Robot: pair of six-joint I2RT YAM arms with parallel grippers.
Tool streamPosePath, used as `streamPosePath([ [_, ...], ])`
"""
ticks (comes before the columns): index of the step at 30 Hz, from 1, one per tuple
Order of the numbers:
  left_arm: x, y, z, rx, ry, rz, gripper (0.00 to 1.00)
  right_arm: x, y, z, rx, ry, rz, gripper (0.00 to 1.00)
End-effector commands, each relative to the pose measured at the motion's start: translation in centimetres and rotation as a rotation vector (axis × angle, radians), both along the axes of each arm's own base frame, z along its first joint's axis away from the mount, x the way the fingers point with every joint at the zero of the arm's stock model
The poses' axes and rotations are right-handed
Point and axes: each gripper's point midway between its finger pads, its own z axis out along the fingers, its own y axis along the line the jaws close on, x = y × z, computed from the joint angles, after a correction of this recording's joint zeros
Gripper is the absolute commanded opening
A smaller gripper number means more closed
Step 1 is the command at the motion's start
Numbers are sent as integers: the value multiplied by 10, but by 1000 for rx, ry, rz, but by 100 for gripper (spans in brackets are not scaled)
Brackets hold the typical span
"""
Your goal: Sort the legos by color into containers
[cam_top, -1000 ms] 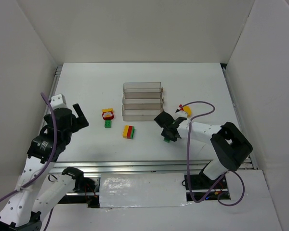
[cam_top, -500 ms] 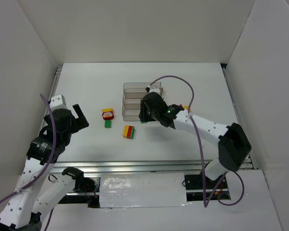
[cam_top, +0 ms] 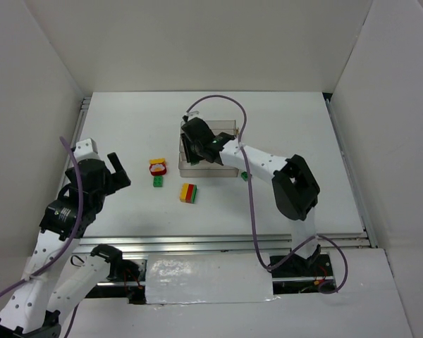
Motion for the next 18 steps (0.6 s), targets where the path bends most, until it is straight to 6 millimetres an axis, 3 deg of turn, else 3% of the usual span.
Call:
streamPosePath([
  [1,8,-3,7,2,-32,-18,99,18,-6,2,-27,-22,-9,1],
  [5,9,-4,6,2,-28,-22,99,19,-11,-7,-22,2,-18,4],
  [8,9,-4,5,4,-23,-27,99,15,-10,-10,2,8,-15,12],
  [9,9,-4,5,3,-20,-26,99,14,-10,-12,0,10,-13,19],
  [12,10,-5,5,4,-19,-28,100,14,-11,-20,-16,21,-16,21],
  [13,10,-5,5,5,-19,-29,100,15,-11,-20,-15,20,-17,26],
  [14,10,-5,4,5,-18,-30,99,15,-11,-22,-20,24,-15,37],
  [16,10,-5,4,5,-18,-32,99,14,-11,-21,-18,24,-14,43],
  [17,10,-5,4,6,-14,-32,99,14,-10,-16,-8,16,-13,54],
  [18,10,-5,4,5,-17,-32,99,13,-11,-15,-4,17,-15,58],
])
